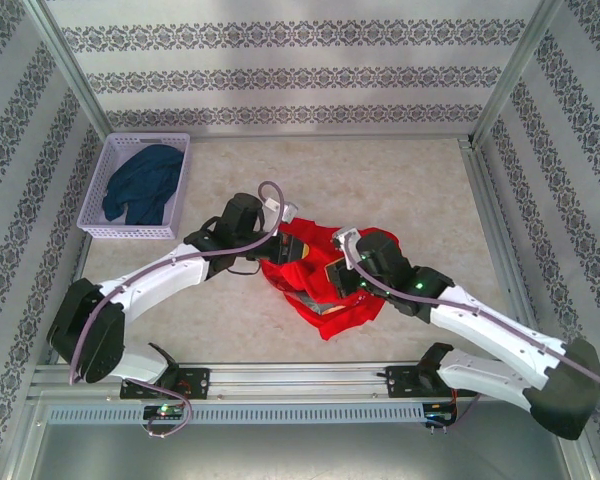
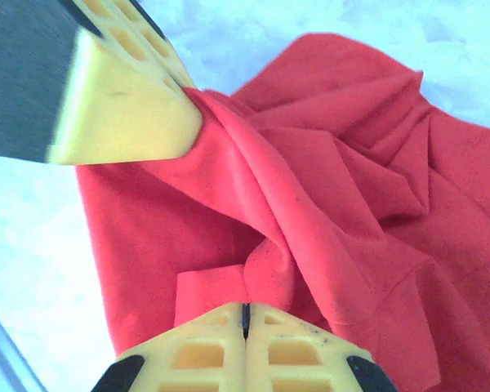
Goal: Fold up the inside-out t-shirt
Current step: Adjust the T-shirt at the center of the table.
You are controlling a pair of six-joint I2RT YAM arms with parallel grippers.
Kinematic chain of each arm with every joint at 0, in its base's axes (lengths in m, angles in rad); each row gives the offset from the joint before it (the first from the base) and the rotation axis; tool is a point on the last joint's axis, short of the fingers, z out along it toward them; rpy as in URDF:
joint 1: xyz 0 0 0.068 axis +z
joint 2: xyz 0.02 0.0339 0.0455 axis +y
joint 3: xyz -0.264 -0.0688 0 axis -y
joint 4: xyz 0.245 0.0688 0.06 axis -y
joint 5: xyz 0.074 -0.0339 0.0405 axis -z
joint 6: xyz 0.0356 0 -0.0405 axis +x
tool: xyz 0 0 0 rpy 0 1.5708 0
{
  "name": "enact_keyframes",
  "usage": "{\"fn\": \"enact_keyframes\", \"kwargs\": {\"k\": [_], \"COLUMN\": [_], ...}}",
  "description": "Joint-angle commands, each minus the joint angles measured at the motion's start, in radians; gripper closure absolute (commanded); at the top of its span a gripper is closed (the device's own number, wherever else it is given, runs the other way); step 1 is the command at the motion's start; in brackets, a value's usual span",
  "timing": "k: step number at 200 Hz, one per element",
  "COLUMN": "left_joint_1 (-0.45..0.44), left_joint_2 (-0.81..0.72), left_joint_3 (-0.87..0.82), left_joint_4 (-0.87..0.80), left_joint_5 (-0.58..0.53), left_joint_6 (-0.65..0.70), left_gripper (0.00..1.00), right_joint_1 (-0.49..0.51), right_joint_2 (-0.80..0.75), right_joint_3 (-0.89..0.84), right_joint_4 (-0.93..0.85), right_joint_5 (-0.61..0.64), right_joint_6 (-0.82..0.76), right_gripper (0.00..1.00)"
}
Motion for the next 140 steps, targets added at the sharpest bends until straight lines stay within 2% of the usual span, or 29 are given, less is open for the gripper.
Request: {"fn": "enact_keyframes", "kwargs": {"k": [1, 17, 38, 50, 70, 86, 117, 140], "left_joint_1": [0.01, 0.01, 0.01, 0.01, 0.01, 0.01, 0.01, 0.015], "left_joint_2": [-0.03, -0.03, -0.03, -0.029, -0.03, -0.029, -0.035, -0.042], "left_joint_3": [-0.013, -0.013, -0.013, -0.013, -0.014, -0.013, -0.012, -0.011], "left_joint_4": [0.001, 0.003, 0.003, 0.002, 0.007, 0.005, -0.011, -0.029], "left_joint_5": [-0.007, -0.005, -0.003, -0.002, -0.003, -0.004, -0.022, -0.065], "left_joint_6": [0.007, 0.006, 0.005, 0.008, 0.005, 0.005, 0.012, 0.008], "left_gripper": [1.0, 1.0, 1.0, 1.0, 1.0, 1.0, 1.0, 1.0], "right_joint_1": [-0.009, -0.004, 0.014, 0.023, 0.024, 0.026, 0.026, 0.021], "right_joint_2": [0.008, 0.055, 0.112, 0.146, 0.201, 0.231, 0.215, 0.151], "right_joint_3": [-0.033, -0.024, -0.012, -0.008, -0.01, -0.006, -0.002, 0.004], "right_joint_4": [0.022, 0.016, 0.04, 0.046, 0.062, 0.076, 0.071, 0.037], "right_joint_5": [-0.093, -0.111, -0.105, -0.092, -0.07, -0.076, -0.05, -0.044], "right_joint_6": [0.005, -0.006, -0.01, -0.014, -0.019, -0.016, -0.017, -0.021], "right_gripper": [0.85, 0.67, 0.55, 0.51, 0.5, 0.56, 0.86, 0.99]}}
